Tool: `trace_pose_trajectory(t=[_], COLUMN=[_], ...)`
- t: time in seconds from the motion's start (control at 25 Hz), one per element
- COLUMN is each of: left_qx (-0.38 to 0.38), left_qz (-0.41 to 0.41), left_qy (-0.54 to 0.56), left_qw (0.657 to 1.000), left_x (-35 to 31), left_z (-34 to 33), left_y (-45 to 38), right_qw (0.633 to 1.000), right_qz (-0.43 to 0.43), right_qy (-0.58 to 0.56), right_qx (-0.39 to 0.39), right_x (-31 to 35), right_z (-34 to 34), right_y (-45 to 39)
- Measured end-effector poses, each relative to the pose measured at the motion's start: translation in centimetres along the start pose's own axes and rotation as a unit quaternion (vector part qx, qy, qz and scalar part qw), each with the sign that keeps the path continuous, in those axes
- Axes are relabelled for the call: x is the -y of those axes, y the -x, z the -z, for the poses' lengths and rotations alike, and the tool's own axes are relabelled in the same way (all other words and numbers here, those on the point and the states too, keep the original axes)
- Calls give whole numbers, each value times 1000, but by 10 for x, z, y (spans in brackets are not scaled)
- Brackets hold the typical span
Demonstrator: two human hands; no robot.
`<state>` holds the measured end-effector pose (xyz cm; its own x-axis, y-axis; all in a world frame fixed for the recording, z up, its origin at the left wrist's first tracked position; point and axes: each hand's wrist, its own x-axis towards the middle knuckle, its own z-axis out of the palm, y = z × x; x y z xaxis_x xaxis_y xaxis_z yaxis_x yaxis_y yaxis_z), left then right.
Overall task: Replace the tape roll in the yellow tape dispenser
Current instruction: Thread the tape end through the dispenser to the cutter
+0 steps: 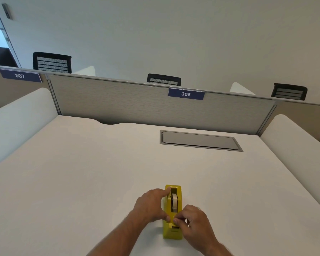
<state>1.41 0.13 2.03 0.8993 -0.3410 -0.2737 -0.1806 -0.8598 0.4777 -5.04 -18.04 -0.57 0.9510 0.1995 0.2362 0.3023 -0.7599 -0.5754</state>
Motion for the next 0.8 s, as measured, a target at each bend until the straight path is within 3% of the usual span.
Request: trace_pose_trajectory(t=[0.8], left_qx=[10], left_qz=[14], left_qy=[6], left_qw=[1000], left_x=[-4], left_z=[1], left_y=[4], right_qw=[997], right_qz=[64], right_qy=[30], right_qx=[-17], right_x=[-3], right_z=[1], right_y=[16])
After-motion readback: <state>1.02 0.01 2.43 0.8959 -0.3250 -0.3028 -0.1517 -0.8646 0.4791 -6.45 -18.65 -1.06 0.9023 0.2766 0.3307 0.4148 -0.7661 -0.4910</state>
